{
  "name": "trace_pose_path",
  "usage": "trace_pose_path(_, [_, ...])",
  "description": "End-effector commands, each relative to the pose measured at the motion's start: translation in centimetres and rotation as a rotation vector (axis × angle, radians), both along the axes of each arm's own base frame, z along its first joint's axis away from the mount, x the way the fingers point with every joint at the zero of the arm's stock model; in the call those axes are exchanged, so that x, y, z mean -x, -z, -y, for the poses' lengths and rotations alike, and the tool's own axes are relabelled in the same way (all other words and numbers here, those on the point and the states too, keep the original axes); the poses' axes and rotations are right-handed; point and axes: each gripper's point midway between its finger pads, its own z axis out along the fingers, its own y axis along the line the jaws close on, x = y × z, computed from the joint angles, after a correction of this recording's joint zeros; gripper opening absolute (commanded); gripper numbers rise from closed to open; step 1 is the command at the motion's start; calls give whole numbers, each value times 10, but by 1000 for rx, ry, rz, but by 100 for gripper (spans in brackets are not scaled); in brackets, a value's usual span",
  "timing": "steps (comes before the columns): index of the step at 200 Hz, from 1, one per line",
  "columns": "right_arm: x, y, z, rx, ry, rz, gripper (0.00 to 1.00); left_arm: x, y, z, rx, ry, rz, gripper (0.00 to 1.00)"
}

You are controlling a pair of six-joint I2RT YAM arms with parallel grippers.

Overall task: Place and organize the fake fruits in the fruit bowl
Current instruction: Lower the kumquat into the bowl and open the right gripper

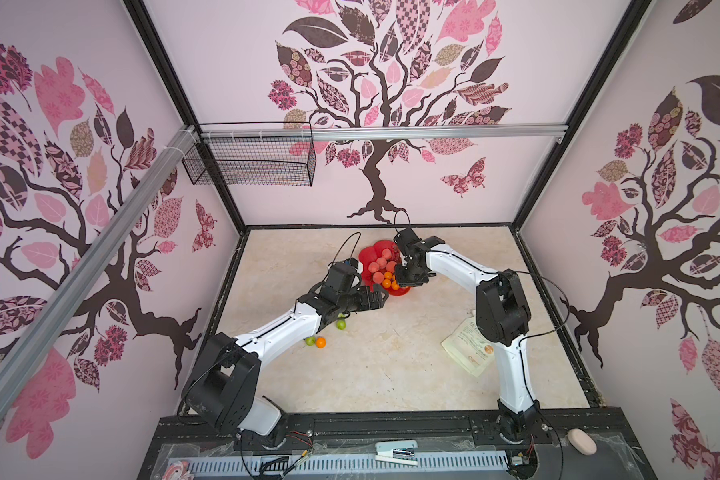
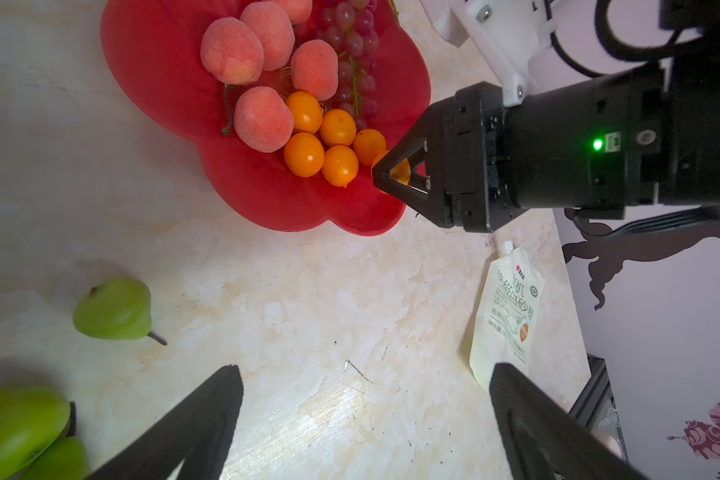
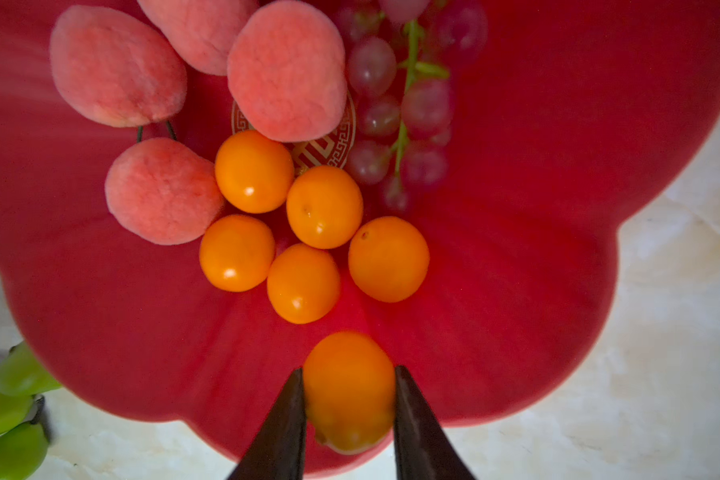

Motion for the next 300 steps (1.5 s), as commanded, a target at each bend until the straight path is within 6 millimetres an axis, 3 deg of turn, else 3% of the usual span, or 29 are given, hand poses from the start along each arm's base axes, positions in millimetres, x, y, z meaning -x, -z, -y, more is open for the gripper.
trace_pose_path(1, [0, 11, -1, 17, -13, -34, 34, -6, -14, 7, 21, 7, 34, 97])
trace_pose_path(51, [1, 20, 0, 26, -14, -51, 36, -5, -14, 5, 15, 6, 34, 97])
trace_pose_path(110, [-1, 14, -1, 22, -13, -44, 44, -4, -18, 4, 16, 3, 44, 97])
trace_pose_path(160, [-4, -15, -2, -2, -9, 4, 46, -1, -31, -2, 10, -5, 69, 97])
trace_pose_path(205, [0, -51, -5, -67, 1, 64, 48, 8, -49, -24, -36, -56, 106, 98])
trace_pose_path(258, [26, -80, -35, -208, -6, 138, 49, 32, -55, -63, -97, -154, 107, 98])
trace_pose_path(300, [62, -80, -85, -250, -90, 145, 48, 55, -49, -103, -133, -262, 58, 98])
